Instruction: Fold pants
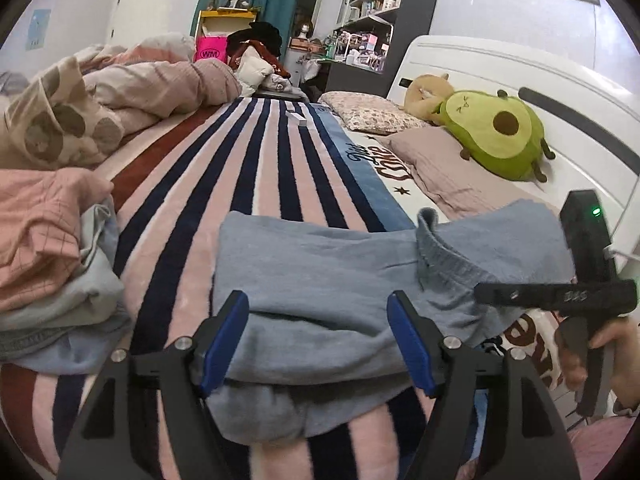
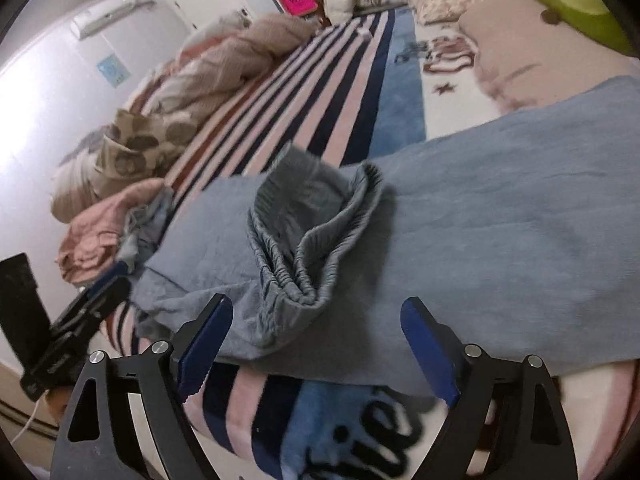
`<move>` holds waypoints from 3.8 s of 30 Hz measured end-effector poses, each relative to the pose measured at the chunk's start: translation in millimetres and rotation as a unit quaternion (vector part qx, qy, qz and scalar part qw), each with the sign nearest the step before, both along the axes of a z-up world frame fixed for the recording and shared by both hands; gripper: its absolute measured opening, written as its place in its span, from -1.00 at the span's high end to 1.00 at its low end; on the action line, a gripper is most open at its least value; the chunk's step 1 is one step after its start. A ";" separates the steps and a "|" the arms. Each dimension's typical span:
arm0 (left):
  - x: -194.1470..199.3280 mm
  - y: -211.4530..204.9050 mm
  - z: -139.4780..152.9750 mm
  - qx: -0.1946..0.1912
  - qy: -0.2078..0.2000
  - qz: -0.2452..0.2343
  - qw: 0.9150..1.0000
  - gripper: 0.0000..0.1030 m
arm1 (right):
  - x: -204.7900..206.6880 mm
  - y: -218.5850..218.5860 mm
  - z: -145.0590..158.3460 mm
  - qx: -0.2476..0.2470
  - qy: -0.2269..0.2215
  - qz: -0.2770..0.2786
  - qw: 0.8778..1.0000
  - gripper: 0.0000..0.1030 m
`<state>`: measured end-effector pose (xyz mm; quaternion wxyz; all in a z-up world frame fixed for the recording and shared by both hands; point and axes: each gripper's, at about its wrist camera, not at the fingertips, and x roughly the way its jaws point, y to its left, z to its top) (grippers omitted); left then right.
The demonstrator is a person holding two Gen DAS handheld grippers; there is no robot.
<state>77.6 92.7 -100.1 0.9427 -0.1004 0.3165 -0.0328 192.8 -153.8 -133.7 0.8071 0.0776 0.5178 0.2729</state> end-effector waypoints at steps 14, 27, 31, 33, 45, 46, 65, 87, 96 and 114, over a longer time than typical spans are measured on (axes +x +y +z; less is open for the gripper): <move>8.9 19.5 -18.5 -0.038 -0.004 -0.009 0.999 -0.32 | 20.1 -24.2 -1.0 -0.055 -0.024 -0.116 0.991 0.61; 19.3 -2.1 -24.0 -0.017 0.020 -0.013 1.000 -0.32 | 7.9 -58.8 30.1 -0.022 -0.086 -0.136 0.987 0.13; 21.5 -2.5 -30.1 -0.008 0.036 -0.020 0.999 -0.32 | 19.3 -36.7 18.8 -0.028 -0.072 -0.094 0.993 0.14; 21.1 -0.5 -35.5 -0.005 0.046 -0.022 0.999 -0.32 | 25.2 -34.3 12.0 -0.072 -0.077 -0.112 0.988 0.14; 6.4 6.4 -40.4 0.005 0.062 -0.034 0.997 -0.40 | 18.1 -75.3 16.9 -0.070 -0.075 -0.154 0.983 0.12; 3.8 7.8 -35.7 0.005 0.055 -0.031 0.998 -0.40 | 16.0 -85.0 22.2 -0.058 -0.075 -0.164 0.982 -0.06; 14.2 -22.4 0.4 0.005 0.021 -0.032 0.999 -0.41 | -20.8 -232.9 -3.3 0.050 -0.044 -0.294 0.953 -0.48; 16.0 -7.3 -4.1 -0.003 0.008 -0.017 1.000 -0.41 | -3.5 -214.0 25.0 0.065 -0.110 -0.315 0.940 0.49; 13.1 25.3 -1.9 -0.032 -0.015 0.004 0.999 -0.41 | 11.0 -133.9 84.1 -0.001 -0.177 -0.248 0.953 0.94; 13.8 38.1 -7.3 -0.076 -0.009 -0.042 0.996 -0.41 | -1.1 77.7 7.4 -0.038 -0.035 0.086 0.995 0.65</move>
